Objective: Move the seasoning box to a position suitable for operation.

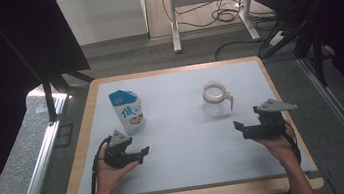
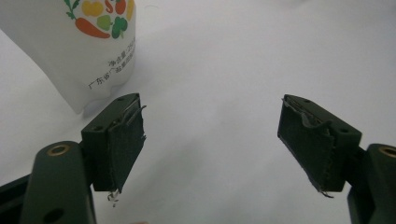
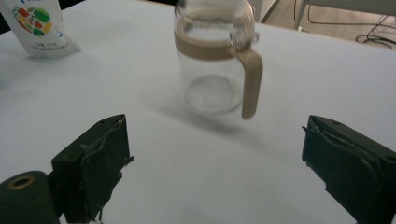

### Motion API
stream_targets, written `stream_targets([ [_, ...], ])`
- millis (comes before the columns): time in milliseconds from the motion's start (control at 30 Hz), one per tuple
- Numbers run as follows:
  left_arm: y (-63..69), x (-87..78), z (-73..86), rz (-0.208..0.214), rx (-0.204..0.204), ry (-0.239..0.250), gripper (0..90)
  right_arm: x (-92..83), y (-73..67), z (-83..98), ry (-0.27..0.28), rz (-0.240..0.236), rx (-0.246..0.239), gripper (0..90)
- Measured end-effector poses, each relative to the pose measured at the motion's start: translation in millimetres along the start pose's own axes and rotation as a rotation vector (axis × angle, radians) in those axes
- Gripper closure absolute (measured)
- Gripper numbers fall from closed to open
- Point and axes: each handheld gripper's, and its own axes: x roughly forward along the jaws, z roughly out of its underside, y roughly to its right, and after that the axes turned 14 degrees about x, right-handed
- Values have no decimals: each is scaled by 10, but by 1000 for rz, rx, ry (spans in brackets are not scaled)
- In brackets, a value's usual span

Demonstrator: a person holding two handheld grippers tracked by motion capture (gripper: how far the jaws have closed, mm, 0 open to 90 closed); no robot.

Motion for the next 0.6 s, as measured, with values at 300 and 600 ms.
stream_targets([
  [300, 23, -16, -3, 18, -5, 8, 224, 331, -73, -408, -24, -26, -26, 24],
  [600, 54, 34, 1, 39, -1, -8, 209, 934, -35, -688, -83, -16, -26, 15],
])
